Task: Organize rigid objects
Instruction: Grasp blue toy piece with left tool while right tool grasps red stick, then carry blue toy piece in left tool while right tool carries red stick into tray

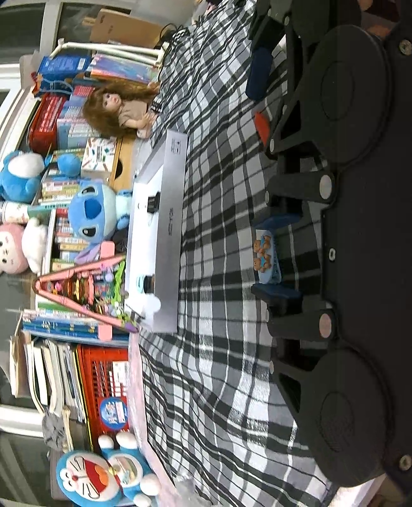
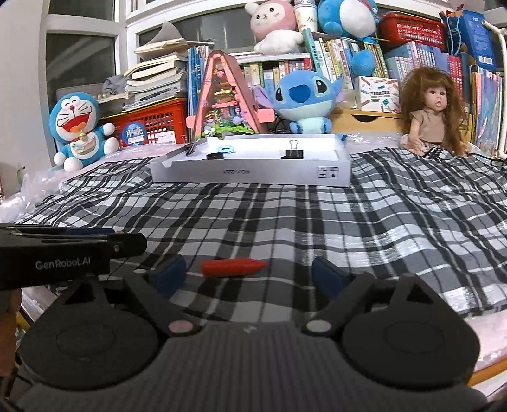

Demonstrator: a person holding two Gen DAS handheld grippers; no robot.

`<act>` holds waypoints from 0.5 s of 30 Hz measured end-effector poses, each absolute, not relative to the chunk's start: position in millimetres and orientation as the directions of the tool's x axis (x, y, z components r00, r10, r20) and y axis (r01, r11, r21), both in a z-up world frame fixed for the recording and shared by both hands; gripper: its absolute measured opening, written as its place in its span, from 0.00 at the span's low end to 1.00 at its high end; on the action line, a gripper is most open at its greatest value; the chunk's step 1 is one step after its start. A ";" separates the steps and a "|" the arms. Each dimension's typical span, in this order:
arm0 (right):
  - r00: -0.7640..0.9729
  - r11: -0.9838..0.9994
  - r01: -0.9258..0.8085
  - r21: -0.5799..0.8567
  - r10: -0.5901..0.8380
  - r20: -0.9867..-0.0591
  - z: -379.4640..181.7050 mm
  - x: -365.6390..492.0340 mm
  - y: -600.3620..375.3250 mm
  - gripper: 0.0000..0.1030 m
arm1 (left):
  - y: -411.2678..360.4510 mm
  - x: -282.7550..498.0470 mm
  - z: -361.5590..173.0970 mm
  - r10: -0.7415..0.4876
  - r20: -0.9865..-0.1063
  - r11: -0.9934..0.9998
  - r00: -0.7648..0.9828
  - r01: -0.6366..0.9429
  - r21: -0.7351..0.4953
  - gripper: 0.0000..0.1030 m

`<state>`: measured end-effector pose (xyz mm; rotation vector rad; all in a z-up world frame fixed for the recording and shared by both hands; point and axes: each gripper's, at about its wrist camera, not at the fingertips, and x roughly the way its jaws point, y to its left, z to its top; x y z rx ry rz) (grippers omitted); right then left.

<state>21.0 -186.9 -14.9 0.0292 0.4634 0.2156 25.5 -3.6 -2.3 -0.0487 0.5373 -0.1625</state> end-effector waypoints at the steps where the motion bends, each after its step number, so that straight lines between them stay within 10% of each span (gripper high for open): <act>1: 0.875 0.977 -0.201 0.070 0.211 -0.435 -15.2 20.3 -184.8 0.86 | -2.8 25.9 -2.6 -0.162 -0.506 0.987 0.847 0.137 -0.088 0.34; 11: 0.893 0.982 -0.189 0.026 0.182 -0.411 -17.7 16.5 -174.4 0.47 | -3.1 27.9 -2.1 -0.159 -0.504 0.987 0.849 0.130 -0.094 0.34; 15: 0.891 0.982 -0.185 0.046 0.187 -0.413 -16.4 17.8 -176.9 0.47 | -3.4 28.4 -2.1 -0.159 -0.503 0.987 0.849 0.129 -0.094 0.34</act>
